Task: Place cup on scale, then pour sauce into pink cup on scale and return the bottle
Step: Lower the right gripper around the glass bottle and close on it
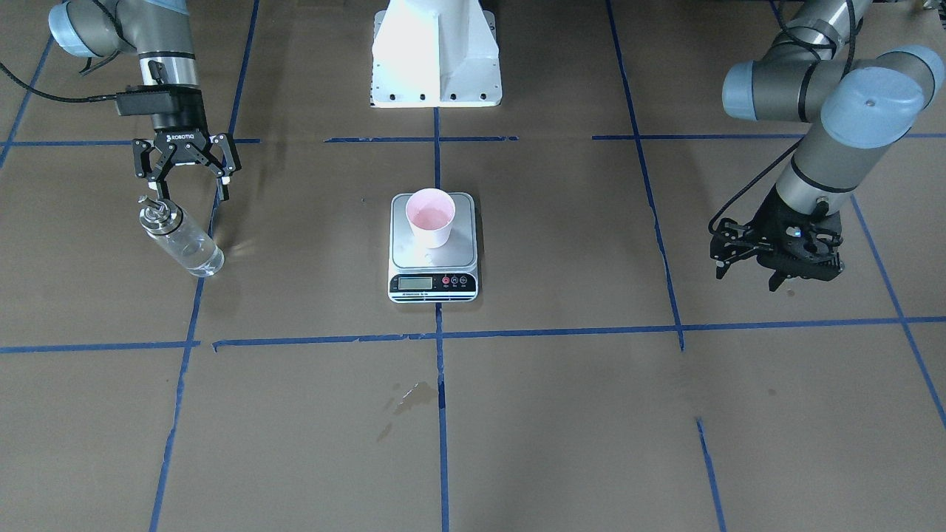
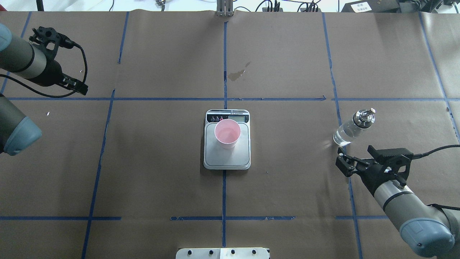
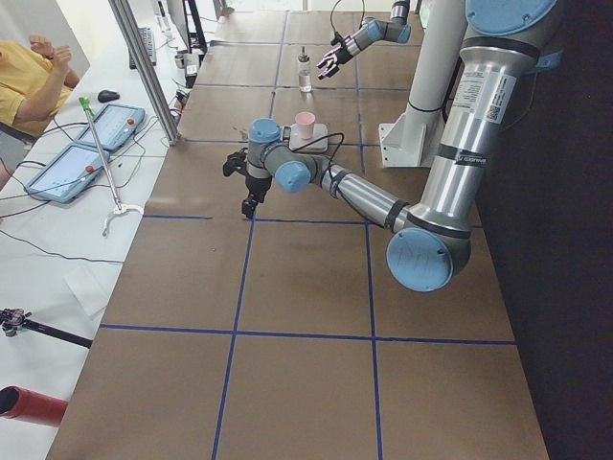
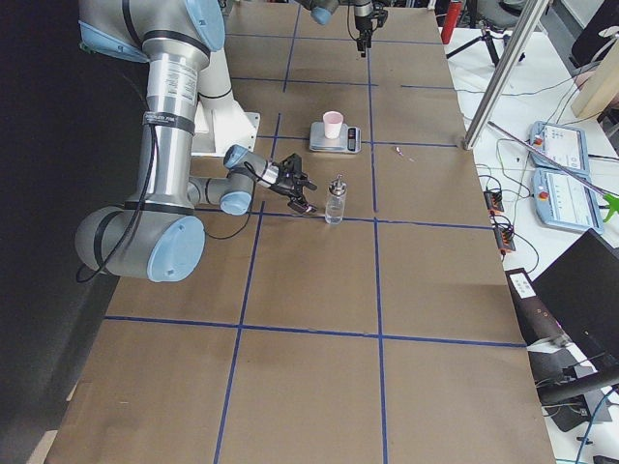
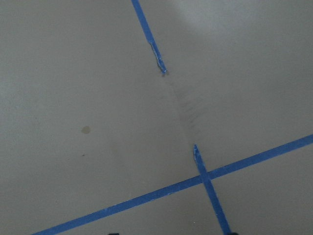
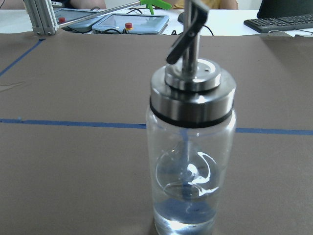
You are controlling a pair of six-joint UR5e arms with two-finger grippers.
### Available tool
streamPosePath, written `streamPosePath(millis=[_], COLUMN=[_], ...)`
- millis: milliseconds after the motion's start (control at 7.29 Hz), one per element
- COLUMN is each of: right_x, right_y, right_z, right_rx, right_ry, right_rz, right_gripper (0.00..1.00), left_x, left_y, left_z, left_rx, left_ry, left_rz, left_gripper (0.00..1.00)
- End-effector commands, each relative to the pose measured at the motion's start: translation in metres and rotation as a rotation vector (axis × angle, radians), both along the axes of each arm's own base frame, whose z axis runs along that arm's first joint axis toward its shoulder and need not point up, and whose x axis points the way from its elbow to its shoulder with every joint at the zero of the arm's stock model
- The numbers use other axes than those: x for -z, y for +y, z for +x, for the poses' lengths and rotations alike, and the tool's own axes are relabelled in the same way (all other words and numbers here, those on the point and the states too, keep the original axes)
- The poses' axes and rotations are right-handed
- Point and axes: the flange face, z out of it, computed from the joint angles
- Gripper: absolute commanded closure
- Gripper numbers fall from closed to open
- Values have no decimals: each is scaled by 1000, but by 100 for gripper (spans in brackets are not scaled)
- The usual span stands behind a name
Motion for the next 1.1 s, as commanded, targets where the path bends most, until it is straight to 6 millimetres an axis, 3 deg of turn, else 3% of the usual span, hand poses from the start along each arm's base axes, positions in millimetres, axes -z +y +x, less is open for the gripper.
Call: streamPosePath(millis=[0,137,548,823,960], right_x=[-3,-8,12,9,1], right_y=[-2,-2,-23,-45,-49], right_z=[-5,-6,-14,-17,-27], right_rx=[-21,-24,-52,-92,-96], right_ry=[-13,-2,17,30,39], right_rz=[24,24,74,75,71], right_gripper=[0,0,0,0,0], left_x=[3,4,8,12,13], left_y=[1,1,1,0,0], left_z=[-1,-1,-1,1,1], left_rx=[1,1,4,7,7], left_ry=[4,5,10,13,15], left_rz=[6,7,9,11,11], left_gripper=[19,19,16,5,4])
